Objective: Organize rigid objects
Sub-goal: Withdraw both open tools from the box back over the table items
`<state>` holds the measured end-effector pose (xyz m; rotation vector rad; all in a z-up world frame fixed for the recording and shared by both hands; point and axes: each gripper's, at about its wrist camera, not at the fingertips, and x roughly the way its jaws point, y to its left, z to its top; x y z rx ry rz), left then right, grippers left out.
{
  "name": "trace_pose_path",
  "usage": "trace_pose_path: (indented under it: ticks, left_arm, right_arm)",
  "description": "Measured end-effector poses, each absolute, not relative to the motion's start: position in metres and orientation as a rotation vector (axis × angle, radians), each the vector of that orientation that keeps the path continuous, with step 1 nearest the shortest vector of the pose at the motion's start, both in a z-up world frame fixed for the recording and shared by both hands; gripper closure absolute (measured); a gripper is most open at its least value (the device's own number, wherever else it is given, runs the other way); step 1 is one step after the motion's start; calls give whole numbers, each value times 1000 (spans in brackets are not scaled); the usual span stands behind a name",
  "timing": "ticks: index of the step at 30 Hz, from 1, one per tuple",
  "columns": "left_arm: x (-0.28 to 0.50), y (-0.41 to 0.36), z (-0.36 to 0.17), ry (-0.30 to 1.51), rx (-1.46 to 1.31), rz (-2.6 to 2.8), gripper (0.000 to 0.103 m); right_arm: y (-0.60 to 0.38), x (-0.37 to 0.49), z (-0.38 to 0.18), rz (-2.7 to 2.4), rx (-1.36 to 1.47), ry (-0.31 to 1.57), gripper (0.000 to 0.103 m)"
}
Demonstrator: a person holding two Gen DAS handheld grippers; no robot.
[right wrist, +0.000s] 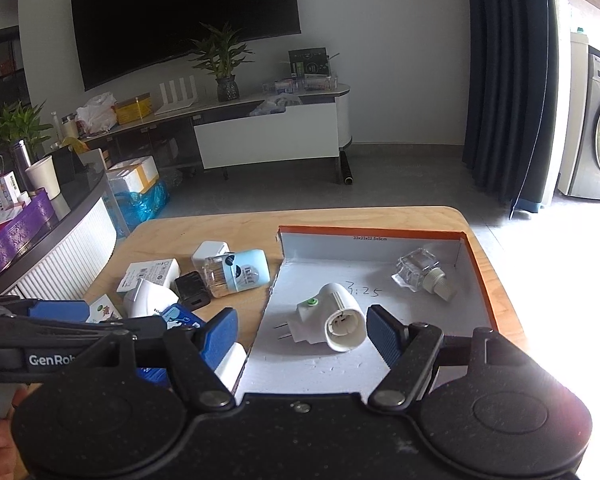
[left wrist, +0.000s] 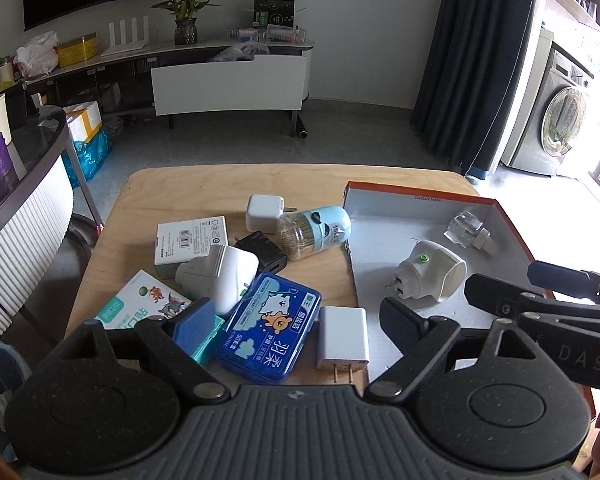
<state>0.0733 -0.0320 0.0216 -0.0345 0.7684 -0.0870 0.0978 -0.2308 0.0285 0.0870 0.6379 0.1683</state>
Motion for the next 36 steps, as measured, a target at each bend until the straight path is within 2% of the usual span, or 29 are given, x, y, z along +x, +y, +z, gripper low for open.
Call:
trace_pose_path:
  ticks: [32, 36]
  left_arm:
    - [51, 27, 4, 792, -96, -43, 12]
    - [47, 36, -4, 797, -122, -41, 8]
  right_arm:
    - [-177, 93, 15, 272, 41, 694, 19]
    - [-171, 92, 9, 298, 36, 710, 19]
